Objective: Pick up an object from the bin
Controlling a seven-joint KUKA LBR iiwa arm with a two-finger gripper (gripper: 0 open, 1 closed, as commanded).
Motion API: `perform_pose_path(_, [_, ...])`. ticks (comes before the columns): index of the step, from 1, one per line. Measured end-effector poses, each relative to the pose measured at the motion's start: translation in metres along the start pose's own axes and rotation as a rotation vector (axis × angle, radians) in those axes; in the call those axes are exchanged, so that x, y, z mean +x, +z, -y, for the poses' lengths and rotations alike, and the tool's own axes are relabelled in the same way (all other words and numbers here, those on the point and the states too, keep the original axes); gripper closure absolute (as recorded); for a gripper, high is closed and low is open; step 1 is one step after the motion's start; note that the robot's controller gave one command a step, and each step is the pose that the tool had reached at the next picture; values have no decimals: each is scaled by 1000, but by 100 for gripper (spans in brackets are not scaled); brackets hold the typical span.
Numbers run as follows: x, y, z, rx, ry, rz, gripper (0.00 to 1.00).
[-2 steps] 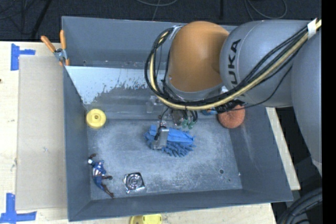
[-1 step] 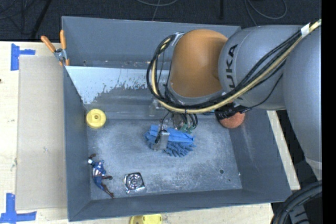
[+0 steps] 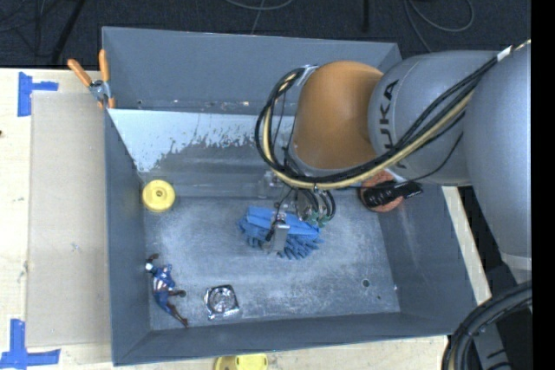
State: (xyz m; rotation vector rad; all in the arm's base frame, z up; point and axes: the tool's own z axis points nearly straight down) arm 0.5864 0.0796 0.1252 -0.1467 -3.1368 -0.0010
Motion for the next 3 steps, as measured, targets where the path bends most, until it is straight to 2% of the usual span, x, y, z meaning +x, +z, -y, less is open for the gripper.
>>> perform_pose_path(1, [-23,19,3,-1,67,3,100])
perform_pose_path(2, [-23,19,3,-1,68,3,100])
perform_pose_path(3, [-34,-152,-3,-2,52,9,100])
